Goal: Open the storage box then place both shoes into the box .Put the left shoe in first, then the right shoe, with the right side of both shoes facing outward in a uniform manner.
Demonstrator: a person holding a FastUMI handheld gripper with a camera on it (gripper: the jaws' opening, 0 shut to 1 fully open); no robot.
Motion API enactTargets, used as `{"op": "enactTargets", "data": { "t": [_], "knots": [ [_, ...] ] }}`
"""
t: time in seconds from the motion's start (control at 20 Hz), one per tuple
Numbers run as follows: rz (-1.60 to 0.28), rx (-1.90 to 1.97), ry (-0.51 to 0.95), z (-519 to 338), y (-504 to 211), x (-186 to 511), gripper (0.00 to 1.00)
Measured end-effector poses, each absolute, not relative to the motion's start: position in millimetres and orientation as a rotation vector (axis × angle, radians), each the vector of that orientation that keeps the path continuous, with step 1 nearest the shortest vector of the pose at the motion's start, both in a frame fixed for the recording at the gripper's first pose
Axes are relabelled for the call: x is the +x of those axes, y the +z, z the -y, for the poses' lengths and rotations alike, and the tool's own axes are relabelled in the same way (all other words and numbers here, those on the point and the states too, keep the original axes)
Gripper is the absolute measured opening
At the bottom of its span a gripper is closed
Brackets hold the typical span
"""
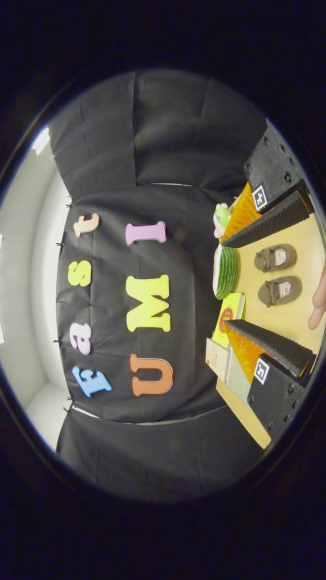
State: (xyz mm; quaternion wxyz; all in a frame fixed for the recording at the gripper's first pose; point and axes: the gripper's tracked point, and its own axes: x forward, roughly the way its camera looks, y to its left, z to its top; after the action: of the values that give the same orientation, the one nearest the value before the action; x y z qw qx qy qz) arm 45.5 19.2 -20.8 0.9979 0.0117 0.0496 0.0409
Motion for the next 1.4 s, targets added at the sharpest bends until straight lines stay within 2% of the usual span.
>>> {"op": "enactTargets", "data": {
  "t": [0.6,0.95,1.2,1.4],
  "knots": [
    [-0.502,0.197,0.379,-70,-117,147,1.00],
    [-0.825,0.510,0.623,-121,-192,185,1.00],
    [-1.015,0.726,0.852,-158,-209,182,1.00],
    [-1.060,0.729,0.913,-172,-222,208,1.00]
  ]
}}
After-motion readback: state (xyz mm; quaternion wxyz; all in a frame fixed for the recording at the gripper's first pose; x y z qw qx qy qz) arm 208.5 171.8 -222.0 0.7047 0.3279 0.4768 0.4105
